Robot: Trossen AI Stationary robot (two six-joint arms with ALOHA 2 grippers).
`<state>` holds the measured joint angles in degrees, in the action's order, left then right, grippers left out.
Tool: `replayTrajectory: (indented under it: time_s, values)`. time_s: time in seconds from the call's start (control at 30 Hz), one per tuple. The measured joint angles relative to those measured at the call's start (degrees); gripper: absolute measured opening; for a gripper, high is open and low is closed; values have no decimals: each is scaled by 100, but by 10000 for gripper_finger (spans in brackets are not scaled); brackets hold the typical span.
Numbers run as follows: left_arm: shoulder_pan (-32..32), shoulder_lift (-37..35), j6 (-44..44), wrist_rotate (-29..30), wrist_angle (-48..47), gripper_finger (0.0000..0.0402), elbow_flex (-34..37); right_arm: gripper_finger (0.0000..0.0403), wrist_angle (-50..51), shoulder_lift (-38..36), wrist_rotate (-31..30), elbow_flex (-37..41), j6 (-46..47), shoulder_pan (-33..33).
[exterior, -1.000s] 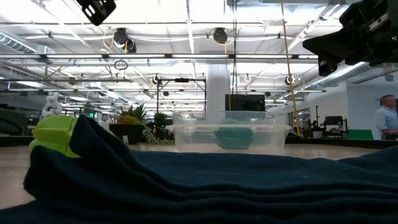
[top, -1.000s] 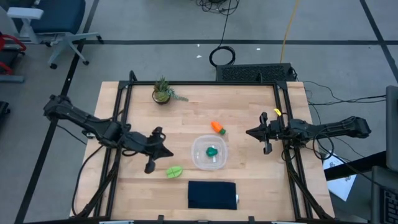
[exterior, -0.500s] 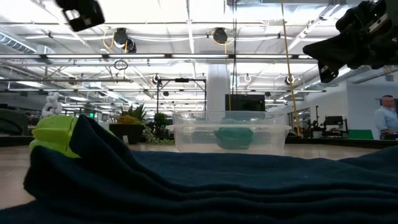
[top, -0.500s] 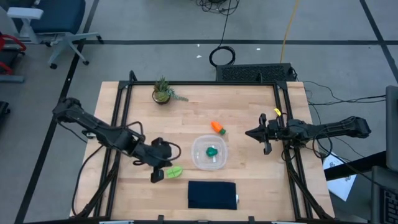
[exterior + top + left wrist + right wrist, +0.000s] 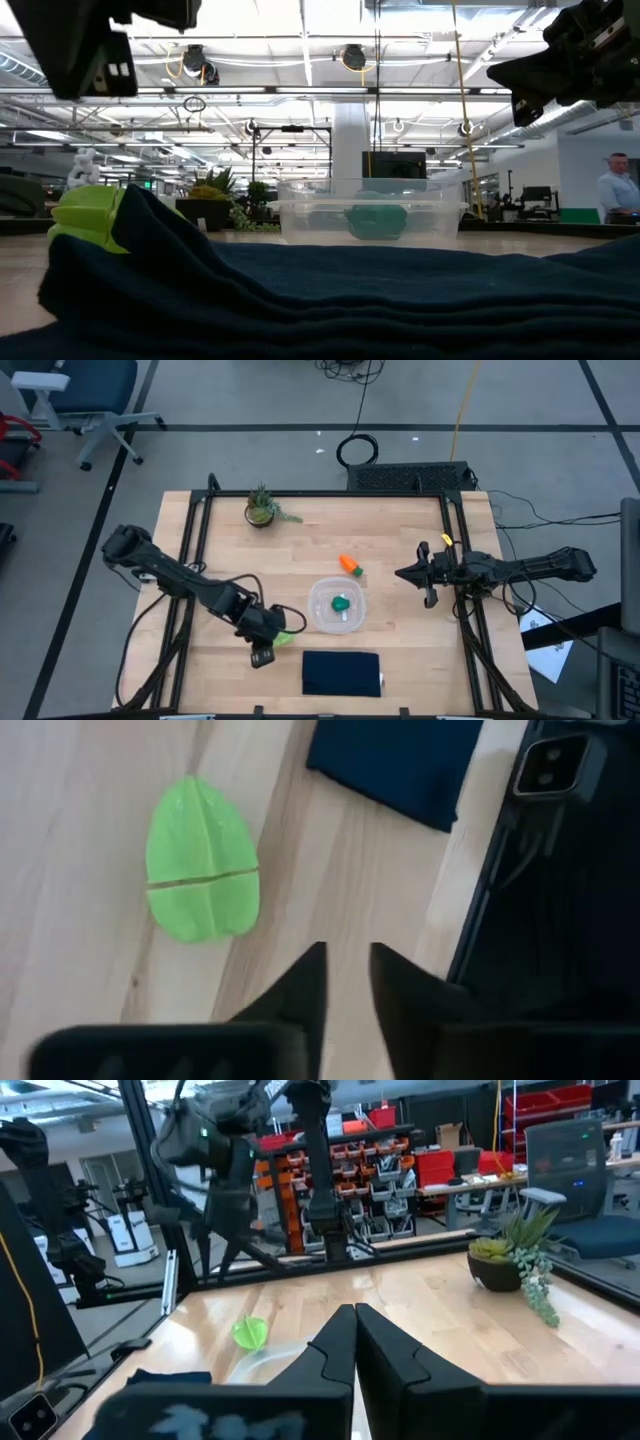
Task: Pick and placing Produce into tupperware
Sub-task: Put the green starfruit into the transparent bin
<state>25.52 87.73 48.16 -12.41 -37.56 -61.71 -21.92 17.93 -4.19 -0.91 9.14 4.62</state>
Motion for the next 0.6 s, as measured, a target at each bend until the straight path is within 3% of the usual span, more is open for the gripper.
replayTrajectory:
  time_s: [0.37, 0.6]
  values:
    - [-364, 126, 211, -80, 135, 285, 0, 0, 97, 4, 334, 2, -54, 0]
    - [-668, 124, 62, 247, 135, 353, 0, 0, 119, 4, 446, 4, -80, 0]
